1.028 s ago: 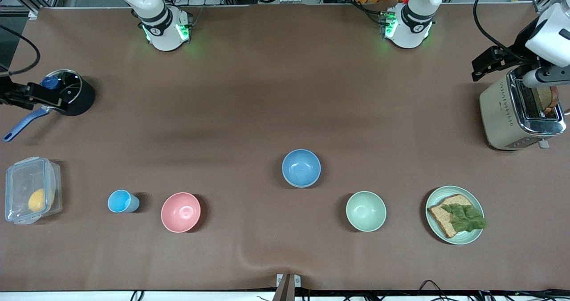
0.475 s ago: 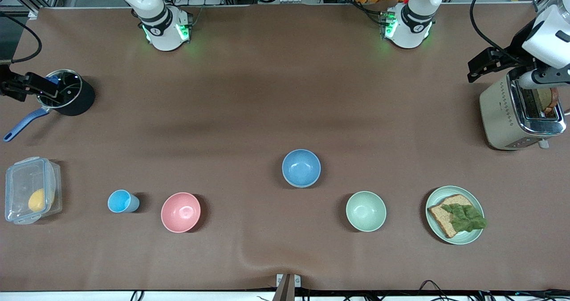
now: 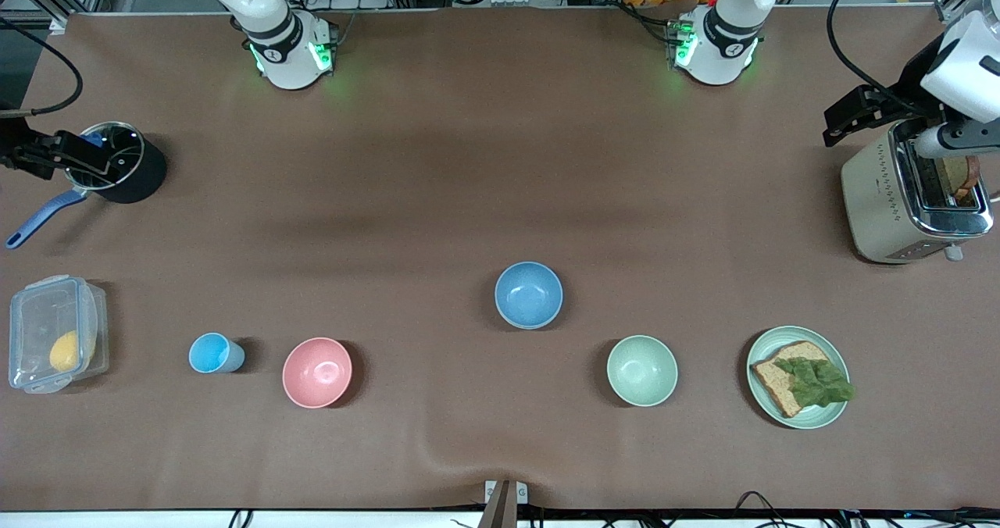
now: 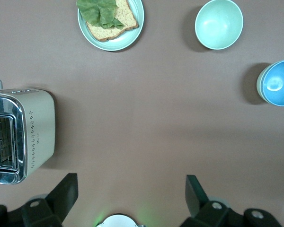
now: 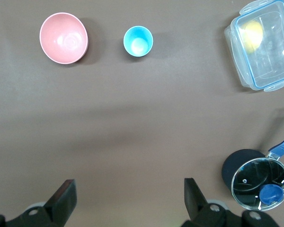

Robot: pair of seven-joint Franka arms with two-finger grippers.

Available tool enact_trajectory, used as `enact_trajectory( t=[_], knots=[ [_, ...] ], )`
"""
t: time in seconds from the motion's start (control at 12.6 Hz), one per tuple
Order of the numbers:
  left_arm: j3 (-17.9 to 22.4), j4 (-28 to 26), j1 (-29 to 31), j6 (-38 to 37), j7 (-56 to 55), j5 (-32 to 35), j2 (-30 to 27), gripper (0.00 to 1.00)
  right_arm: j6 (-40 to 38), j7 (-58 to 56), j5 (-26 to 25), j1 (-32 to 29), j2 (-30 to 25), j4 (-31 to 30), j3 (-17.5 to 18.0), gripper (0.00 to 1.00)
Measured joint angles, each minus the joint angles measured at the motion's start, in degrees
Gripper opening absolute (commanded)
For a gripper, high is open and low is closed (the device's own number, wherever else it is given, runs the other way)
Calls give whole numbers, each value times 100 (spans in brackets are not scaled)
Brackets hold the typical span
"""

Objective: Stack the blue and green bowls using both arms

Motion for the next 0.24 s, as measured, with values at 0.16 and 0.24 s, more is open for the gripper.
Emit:
enact_trajectory(
  t=[0.16, 0.24],
  knots=[
    [25, 1, 1, 10, 0, 0, 0, 100, -25, 0, -2, 0, 0, 0, 0, 100],
    [31, 1, 1, 11, 0, 0, 0, 100, -33, 0, -3, 1, 0, 0, 0, 100]
  ],
)
